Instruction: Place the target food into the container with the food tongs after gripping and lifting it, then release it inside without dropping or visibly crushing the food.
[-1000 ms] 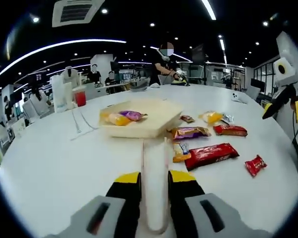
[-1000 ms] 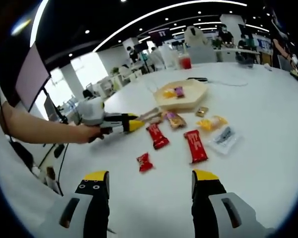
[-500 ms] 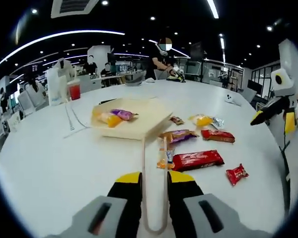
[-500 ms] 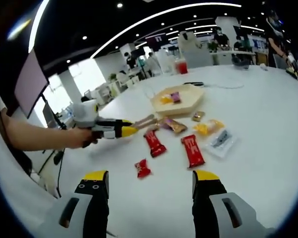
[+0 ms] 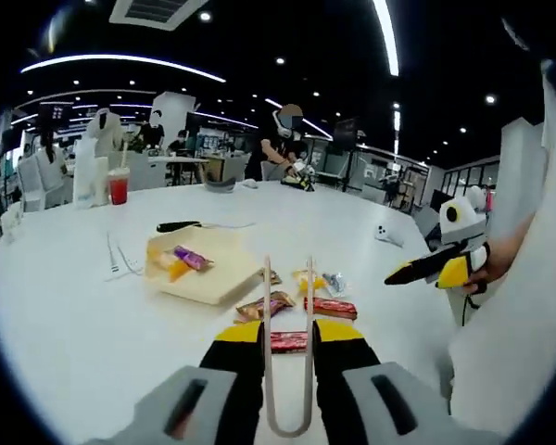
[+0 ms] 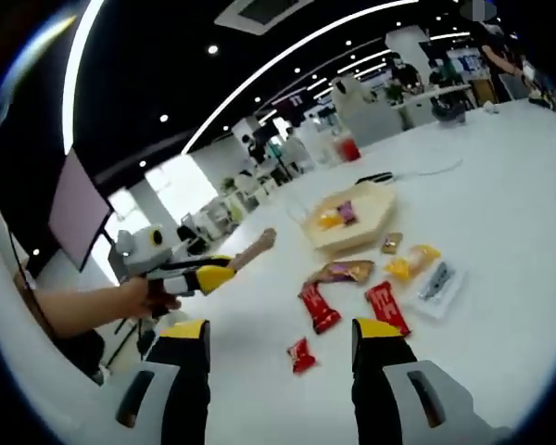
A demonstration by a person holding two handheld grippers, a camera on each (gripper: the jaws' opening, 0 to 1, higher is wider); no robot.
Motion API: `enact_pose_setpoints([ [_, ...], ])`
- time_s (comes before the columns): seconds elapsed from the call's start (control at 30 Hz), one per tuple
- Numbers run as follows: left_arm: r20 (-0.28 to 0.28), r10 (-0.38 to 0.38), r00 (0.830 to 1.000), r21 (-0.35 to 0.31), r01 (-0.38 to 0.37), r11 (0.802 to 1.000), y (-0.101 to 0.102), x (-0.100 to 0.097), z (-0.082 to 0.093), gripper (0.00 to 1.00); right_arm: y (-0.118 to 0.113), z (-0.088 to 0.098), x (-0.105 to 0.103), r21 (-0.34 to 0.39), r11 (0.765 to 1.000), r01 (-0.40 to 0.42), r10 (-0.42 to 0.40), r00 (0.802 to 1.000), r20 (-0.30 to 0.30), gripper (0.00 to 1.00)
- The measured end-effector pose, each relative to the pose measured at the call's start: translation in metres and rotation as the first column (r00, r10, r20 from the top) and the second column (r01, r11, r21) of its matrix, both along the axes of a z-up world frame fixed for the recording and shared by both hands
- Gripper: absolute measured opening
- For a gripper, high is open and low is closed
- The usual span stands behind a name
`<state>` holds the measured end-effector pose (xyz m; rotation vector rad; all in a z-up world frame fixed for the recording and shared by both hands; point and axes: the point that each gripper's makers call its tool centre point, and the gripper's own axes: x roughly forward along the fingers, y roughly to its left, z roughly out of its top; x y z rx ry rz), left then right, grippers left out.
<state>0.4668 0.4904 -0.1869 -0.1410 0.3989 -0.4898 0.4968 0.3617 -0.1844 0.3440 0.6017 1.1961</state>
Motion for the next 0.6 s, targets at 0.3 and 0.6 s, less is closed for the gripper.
enact_pose_setpoints([
  [0.3, -0.085, -0.297, 0.951, -0.106, 0.287, 0.952, -0.050, -0.031, 0.038, 0.18, 0.025, 0.052, -0.021, 0.103, 0.954, -0.282, 0.270, 0.956, 0.112, 0.65],
  [0.6, -0.198, -0.481, 0.854, -0.046, 0.482, 0.875, -0.079, -0.065, 0.046, 0.18, 0.031, 0.045, -0.064, 0.124, 0.891, -0.437, 0.426, 0.898, 0.107, 0.59],
])
